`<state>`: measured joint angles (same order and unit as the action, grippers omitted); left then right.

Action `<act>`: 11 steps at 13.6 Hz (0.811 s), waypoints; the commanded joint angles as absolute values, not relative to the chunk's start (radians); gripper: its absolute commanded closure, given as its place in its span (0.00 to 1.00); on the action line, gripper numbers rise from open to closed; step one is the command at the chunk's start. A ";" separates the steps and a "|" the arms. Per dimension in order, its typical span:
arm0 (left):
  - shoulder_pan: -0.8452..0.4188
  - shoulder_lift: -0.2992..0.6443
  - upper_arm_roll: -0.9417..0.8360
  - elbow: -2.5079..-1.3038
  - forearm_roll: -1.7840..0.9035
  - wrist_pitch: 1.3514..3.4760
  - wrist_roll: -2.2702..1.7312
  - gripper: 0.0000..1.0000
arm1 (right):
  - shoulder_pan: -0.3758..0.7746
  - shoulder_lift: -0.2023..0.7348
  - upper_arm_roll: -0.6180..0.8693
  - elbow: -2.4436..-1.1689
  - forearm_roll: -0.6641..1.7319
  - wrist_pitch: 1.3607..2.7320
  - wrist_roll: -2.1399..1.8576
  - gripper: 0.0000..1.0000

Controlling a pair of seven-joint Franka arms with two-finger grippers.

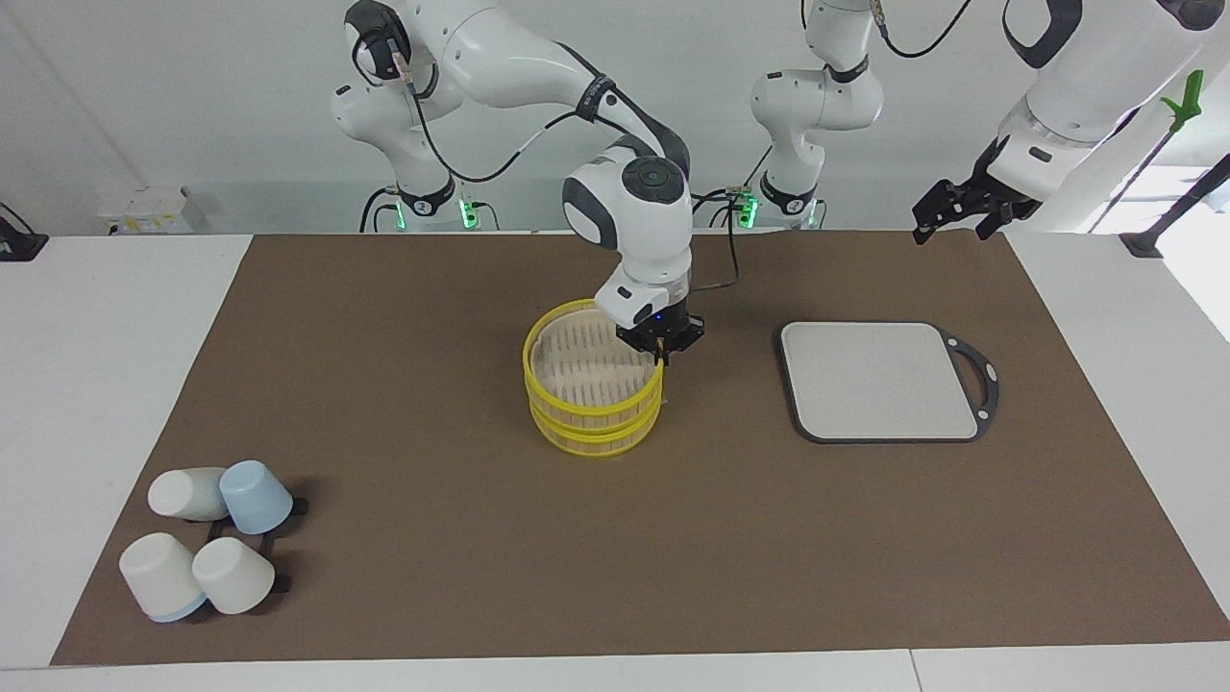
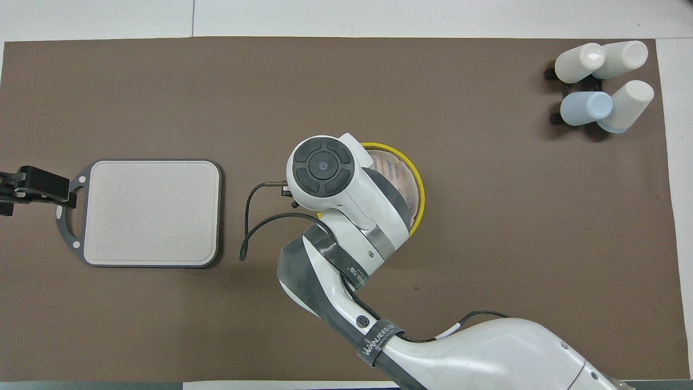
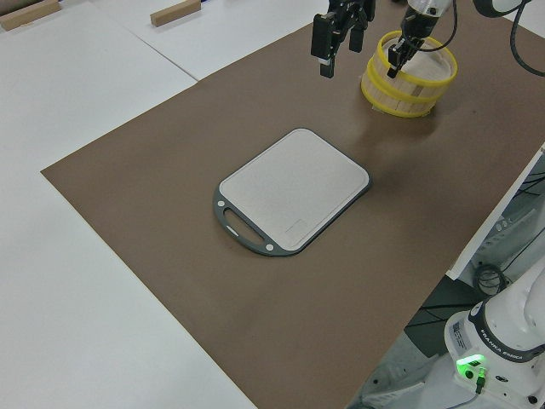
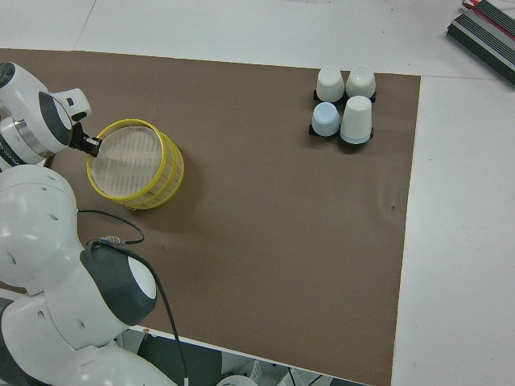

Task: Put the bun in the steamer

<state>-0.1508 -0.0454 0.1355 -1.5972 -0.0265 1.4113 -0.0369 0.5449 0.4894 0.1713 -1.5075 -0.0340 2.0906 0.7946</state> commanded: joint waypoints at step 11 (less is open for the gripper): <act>-0.146 -0.005 0.133 -1.535 -0.012 1.448 0.043 0.00 | 0.509 0.526 0.172 -1.491 -0.046 2.172 0.798 1.00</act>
<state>-0.1498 -0.0097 0.1357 -1.5495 -0.0245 1.4286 0.0237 0.5276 0.5026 0.1698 -1.5012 -0.0295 2.1254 0.7956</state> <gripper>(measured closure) 0.000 0.907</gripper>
